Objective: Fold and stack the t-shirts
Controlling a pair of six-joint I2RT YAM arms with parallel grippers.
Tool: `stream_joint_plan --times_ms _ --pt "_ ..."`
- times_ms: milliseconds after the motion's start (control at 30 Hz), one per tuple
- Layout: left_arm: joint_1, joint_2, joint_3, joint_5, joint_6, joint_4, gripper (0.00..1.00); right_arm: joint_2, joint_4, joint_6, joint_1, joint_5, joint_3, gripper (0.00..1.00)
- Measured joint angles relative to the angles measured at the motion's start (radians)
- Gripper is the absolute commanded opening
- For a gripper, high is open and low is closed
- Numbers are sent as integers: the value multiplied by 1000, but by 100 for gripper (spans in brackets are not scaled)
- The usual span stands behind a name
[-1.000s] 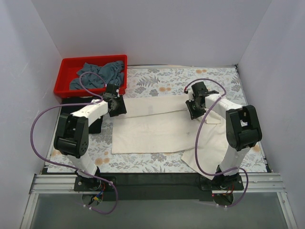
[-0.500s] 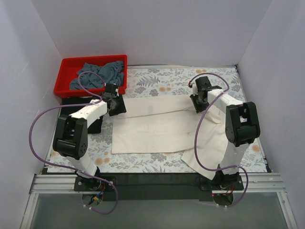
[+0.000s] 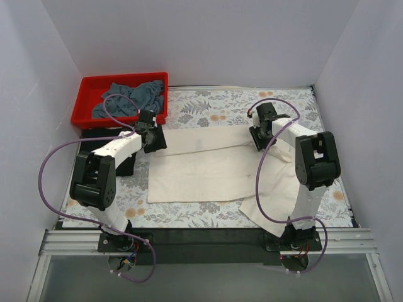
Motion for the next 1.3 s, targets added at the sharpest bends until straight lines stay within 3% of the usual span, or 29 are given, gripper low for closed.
stream_joint_plan --times_ms 400,600,967,1300 --pt "0 0 -2 -1 0 0 44 -1 7 -6 0 33 -1 20" --pt "0 0 -2 -1 1 0 44 -13 10 -12 0 45 -13 6" --pt "0 0 -2 0 4 0 44 -72 -53 14 0 -6 -14 8" --pt "0 0 -2 0 6 0 44 -78 -169 103 0 -151 -14 12"
